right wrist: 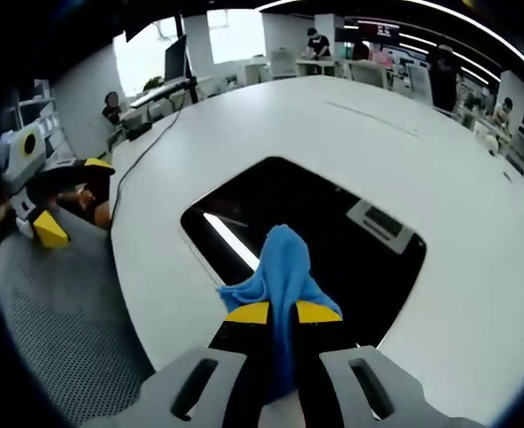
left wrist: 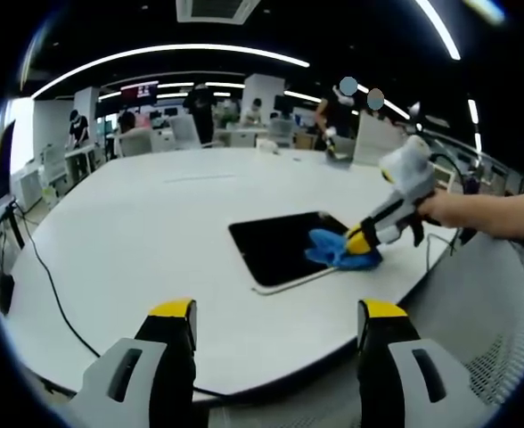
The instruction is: Wipe the mirror surface with the cleaning cloth until all visible marks leave the cleaned area.
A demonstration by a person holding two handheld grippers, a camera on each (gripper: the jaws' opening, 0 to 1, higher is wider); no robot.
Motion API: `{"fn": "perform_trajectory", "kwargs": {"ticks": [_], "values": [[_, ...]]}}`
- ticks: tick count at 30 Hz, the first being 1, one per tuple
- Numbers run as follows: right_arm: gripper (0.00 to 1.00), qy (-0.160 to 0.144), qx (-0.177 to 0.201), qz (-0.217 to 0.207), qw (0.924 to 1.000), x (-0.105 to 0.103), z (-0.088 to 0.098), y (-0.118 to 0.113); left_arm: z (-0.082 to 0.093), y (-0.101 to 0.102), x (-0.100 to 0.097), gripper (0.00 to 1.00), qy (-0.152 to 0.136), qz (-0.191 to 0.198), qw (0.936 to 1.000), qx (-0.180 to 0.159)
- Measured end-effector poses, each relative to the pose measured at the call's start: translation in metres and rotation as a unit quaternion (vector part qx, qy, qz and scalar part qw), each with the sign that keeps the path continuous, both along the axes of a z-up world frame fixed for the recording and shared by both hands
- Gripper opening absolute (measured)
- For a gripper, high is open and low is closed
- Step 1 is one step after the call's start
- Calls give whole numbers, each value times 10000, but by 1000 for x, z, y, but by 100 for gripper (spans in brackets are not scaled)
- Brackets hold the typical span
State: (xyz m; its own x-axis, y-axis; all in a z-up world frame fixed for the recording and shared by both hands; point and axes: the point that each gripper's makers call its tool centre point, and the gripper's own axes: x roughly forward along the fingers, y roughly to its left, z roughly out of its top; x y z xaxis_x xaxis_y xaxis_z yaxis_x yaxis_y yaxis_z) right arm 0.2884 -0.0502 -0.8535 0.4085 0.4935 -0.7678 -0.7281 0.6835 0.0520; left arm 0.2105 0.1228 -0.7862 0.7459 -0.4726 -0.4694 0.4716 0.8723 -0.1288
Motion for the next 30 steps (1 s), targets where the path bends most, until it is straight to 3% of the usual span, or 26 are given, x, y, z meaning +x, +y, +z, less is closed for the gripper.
{"fn": "perform_trajectory", "kwargs": {"ticks": [30], "values": [[4,117,37,-50,9999,-10,0,-12,-3,-2,-9,73,84,15,9999,70]]}}
